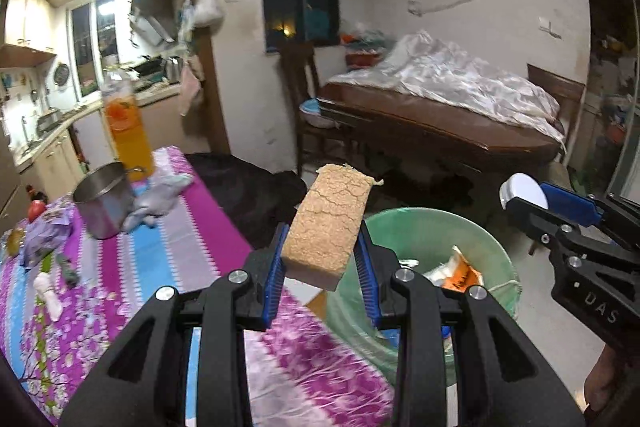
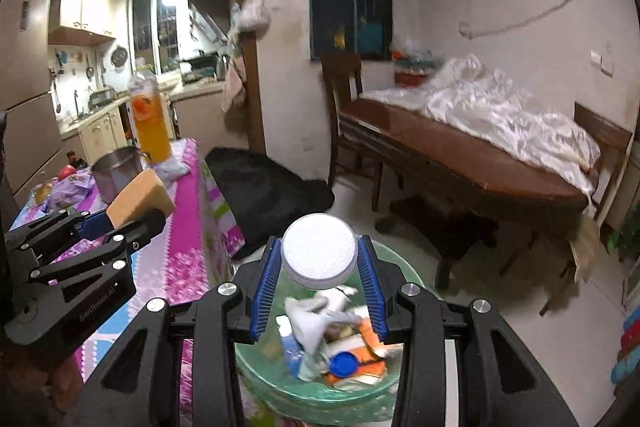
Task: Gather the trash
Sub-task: 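Carry the sponge and white lid over the green bin with both tools, then open both tools to drop the sponge and white lid into the bin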
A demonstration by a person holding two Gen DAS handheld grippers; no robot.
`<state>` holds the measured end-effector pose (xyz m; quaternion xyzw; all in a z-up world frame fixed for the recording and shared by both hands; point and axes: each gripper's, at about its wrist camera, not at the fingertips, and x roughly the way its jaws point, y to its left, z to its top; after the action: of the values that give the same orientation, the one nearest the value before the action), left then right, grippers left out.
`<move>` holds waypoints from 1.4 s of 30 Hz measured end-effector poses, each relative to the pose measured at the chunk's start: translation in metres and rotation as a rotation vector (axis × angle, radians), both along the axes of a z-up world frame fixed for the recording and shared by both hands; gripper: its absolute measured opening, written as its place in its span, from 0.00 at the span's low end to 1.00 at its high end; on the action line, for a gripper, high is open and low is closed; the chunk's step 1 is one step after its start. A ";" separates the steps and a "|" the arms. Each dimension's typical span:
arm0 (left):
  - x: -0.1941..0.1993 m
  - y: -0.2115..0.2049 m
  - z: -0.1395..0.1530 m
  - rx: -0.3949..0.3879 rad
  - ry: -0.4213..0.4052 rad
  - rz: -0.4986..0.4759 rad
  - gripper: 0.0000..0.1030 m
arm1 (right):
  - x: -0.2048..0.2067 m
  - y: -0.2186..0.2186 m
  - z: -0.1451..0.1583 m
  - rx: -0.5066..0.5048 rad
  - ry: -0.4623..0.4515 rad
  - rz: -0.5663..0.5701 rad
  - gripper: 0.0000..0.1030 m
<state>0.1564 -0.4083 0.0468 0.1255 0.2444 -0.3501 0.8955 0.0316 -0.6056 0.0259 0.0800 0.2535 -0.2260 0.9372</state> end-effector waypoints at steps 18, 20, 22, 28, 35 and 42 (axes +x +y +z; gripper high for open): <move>0.039 -0.088 -0.053 0.159 0.250 -0.127 0.30 | 0.060 -0.083 -0.059 0.178 0.293 0.028 0.39; 0.040 -0.091 -0.057 0.178 0.270 -0.130 0.30 | 0.064 -0.088 -0.065 0.182 0.311 0.027 0.39; 0.042 -0.095 -0.063 0.195 0.284 -0.132 0.30 | 0.066 -0.090 -0.070 0.189 0.321 0.024 0.39; 0.045 -0.103 -0.074 0.231 0.310 -0.128 0.30 | 0.067 -0.096 -0.079 0.199 0.335 0.018 0.39; 0.044 -0.108 -0.078 0.245 0.306 -0.126 0.30 | 0.068 -0.100 -0.082 0.205 0.335 0.022 0.39; 0.040 -0.113 -0.076 0.256 0.287 -0.129 0.33 | 0.068 -0.100 -0.086 0.214 0.331 0.028 0.57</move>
<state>0.1967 -0.5212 -0.0296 0.2025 0.4035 -0.3871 0.8040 0.0997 -0.7059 -0.0598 0.1373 0.4276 -0.1948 0.8720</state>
